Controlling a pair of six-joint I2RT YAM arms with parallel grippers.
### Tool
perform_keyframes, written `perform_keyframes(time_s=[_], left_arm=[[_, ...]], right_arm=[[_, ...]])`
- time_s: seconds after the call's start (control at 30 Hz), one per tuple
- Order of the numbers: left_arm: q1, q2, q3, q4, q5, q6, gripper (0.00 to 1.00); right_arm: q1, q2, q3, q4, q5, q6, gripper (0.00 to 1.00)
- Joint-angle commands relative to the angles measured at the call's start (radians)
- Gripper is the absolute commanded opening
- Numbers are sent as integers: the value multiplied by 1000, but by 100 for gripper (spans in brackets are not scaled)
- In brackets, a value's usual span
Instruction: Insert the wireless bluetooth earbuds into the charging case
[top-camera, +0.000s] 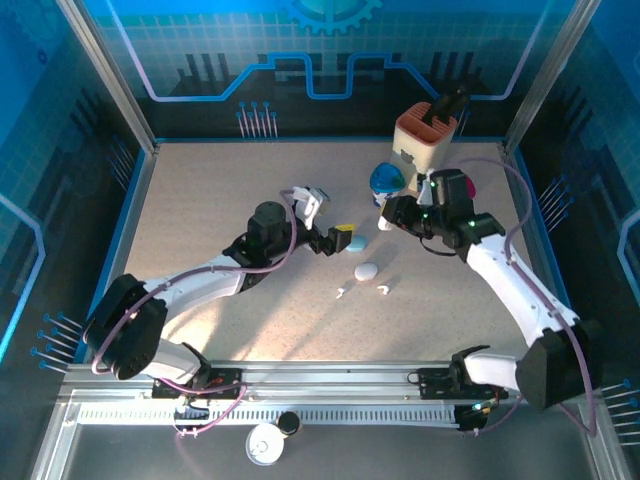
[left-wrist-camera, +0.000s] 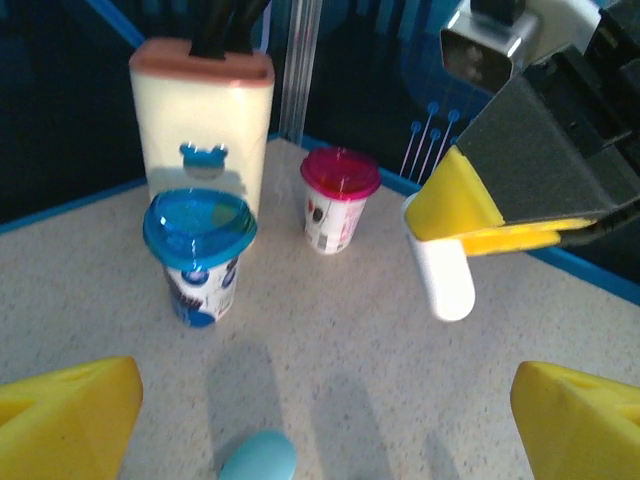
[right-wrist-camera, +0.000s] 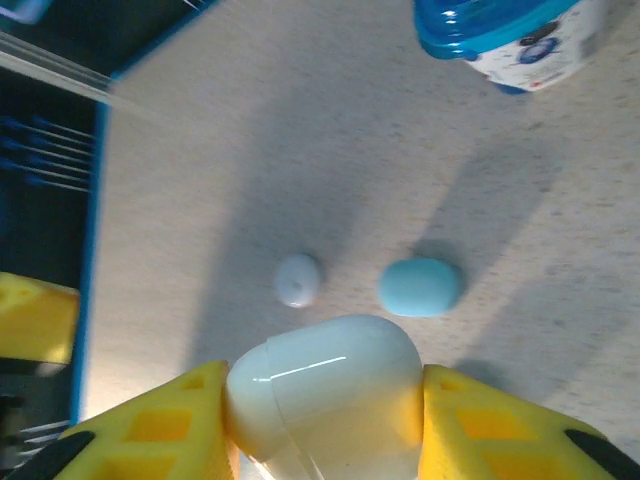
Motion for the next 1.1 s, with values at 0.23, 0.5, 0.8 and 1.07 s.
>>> perform_keyframes(time_s=[0.23, 0.5, 0.8, 1.07], left_arm=[[-83, 125, 108, 209, -35, -20, 92], [-87, 209, 180, 250, -29, -74, 69], [-86, 221, 199, 243, -5, -77, 39], [-86, 219, 194, 233, 15, -76, 21]], right_arm=[[-5, -111, -128, 396, -124, 471, 32], [2, -122, -143, 474, -151, 544, 32], [4, -113, -179, 478, -175, 544, 33], [7, -110, -186, 473, -189, 543, 34]])
